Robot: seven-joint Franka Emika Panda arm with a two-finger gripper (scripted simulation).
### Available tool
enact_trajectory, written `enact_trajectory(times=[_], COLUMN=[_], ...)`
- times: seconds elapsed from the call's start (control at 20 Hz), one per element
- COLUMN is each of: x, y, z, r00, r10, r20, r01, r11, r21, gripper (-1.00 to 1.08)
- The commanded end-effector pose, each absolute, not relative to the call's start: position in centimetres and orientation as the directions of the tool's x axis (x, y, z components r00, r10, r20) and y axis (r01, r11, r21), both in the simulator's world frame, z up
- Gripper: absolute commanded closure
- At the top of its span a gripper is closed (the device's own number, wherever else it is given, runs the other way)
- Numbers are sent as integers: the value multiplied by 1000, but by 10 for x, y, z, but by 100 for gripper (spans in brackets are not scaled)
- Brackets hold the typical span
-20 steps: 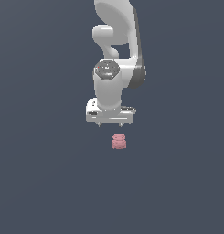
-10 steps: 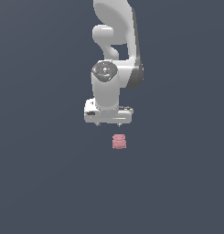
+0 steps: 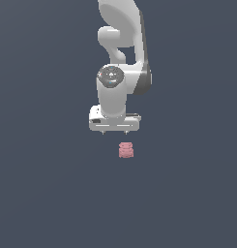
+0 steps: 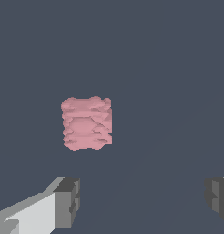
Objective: Pick up the object and move it to a goal position.
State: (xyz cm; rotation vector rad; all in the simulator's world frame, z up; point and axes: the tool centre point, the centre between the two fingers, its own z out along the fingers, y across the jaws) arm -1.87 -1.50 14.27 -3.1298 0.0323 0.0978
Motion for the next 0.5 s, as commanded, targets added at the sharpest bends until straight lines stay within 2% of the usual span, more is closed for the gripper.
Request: enact_trajectory(times=[0.0,0.45], x=[-16,6], y=[-11,25], z=[139,106], r00=[998,1000], r10=[-17,10], r20=[-59,-18], r01=[-17,10], r11=[-1000,-1000], r21=[-8,0], gripper=[-92,-92])
